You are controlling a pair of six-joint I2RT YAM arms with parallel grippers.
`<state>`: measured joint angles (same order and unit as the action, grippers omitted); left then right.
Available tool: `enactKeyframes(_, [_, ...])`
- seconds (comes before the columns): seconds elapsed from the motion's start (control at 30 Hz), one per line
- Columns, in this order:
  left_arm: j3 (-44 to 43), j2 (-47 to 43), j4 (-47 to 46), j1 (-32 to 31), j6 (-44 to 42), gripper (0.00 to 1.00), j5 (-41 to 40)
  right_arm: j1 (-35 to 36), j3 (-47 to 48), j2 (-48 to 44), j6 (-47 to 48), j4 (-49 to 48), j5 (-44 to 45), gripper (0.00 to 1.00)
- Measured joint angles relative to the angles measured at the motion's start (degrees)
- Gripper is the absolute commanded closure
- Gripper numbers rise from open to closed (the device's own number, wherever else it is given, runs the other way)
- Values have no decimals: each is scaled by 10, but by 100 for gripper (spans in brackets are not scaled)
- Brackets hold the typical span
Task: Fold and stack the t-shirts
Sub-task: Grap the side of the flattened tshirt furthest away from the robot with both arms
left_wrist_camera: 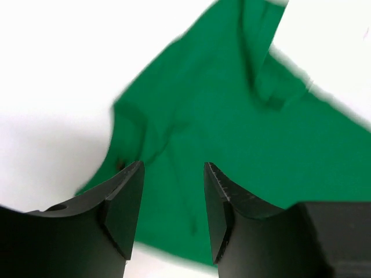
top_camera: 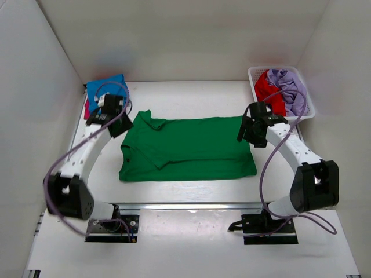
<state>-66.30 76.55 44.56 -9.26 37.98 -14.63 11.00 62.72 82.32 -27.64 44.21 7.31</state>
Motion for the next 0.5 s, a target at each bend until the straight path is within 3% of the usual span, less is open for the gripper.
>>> enactKeyframes(0.27, [-218, 299, -46, -6, -6, 45, -30, 21, 37, 79, -40, -87, 49, 39])
enactKeyframes(0.5, [-392, 475, -19, -7, -2, 42, -25, 25, 71, 140, -49, -127, 68, 39])
